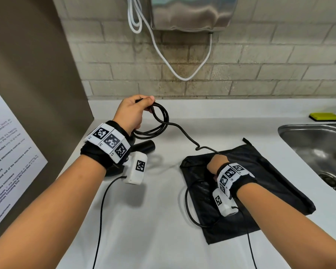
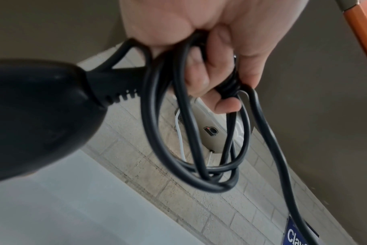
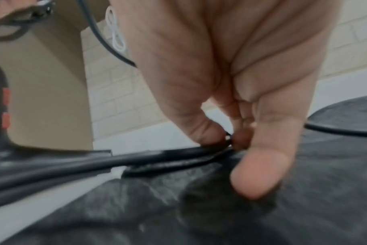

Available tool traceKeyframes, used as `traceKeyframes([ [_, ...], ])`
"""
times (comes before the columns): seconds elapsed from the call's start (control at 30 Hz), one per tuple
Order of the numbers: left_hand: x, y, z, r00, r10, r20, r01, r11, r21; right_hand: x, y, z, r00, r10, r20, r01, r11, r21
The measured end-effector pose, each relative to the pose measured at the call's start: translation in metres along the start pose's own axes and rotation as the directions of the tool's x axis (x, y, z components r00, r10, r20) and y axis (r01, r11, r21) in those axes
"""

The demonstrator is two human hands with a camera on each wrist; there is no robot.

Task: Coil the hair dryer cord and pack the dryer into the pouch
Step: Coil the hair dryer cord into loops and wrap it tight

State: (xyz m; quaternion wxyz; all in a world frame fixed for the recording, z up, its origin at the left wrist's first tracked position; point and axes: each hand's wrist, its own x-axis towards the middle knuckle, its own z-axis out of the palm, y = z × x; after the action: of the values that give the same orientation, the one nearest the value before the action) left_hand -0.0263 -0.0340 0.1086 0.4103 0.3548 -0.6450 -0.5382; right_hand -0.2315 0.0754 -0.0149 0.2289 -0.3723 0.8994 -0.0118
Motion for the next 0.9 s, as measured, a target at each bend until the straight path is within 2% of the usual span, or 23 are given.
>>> traceKeyframes([
  [0.1,0.004,0.000,-0.002,1.000,-0.010,-0.013,0.009,1.000,-0.023,-0.006,-0.010,-0.010,0.995,-0.071,-0.074,0.087,0.963,0.255],
  [0.13,0.005,0.000,-0.003,1.000,-0.012,-0.018,0.012,1.000,-0.028,-0.008,-0.015,-0.014,0.989,-0.081,-0.121,0.126,0.891,0.436],
  [0.17,0.006,0.000,-0.004,1.000,-0.014,-0.021,0.014,0.999,-0.037,-0.007,-0.021,-0.017,0.974,-0.102,-0.204,0.207,0.767,0.607],
  [0.2,0.007,0.000,-0.005,1.000,-0.018,-0.024,0.017,0.999,-0.050,-0.009,-0.028,-0.019,0.936,-0.146,-0.320,0.332,0.670,0.664],
  [0.27,0.008,0.001,-0.006,0.999,-0.026,-0.030,0.023,0.997,-0.074,-0.016,-0.044,-0.026,0.845,-0.211,-0.491,0.520,0.534,0.666],
  [0.33,0.009,0.002,-0.007,0.999,-0.023,-0.037,0.020,0.997,-0.075,-0.032,-0.058,-0.033,0.726,-0.364,-0.584,0.684,0.471,0.556],
  [0.4,0.010,0.002,-0.008,0.999,-0.023,-0.044,0.020,0.998,-0.067,-0.046,-0.068,-0.037,0.625,-0.505,-0.595,0.776,0.481,0.408],
  [0.47,0.011,0.002,-0.008,0.998,-0.027,-0.049,0.023,0.997,-0.076,-0.052,-0.073,-0.037,0.574,-0.572,-0.586,0.806,0.521,0.280],
  [0.53,0.011,0.003,-0.009,0.998,-0.029,-0.052,0.024,0.996,-0.091,-0.054,-0.078,-0.034,0.555,-0.564,-0.612,0.803,0.555,0.217],
  [0.57,0.011,0.003,-0.009,0.998,-0.027,-0.052,0.022,0.996,-0.091,-0.054,-0.081,-0.033,0.561,-0.554,-0.615,0.791,0.579,0.200],
  [0.7,0.011,0.004,-0.012,0.998,-0.011,-0.056,0.008,0.998,-0.055,-0.057,-0.092,-0.033,0.626,-0.508,-0.591,0.731,0.647,0.219],
  [0.8,0.011,0.004,-0.013,0.999,0.003,-0.044,-0.005,0.999,-0.039,-0.063,-0.103,-0.040,0.678,-0.447,-0.583,0.708,0.611,0.355],
  [0.9,0.009,0.003,-0.011,1.000,0.004,-0.014,-0.004,0.999,-0.042,-0.064,-0.115,-0.046,0.671,-0.368,-0.644,0.724,0.514,0.460],
])
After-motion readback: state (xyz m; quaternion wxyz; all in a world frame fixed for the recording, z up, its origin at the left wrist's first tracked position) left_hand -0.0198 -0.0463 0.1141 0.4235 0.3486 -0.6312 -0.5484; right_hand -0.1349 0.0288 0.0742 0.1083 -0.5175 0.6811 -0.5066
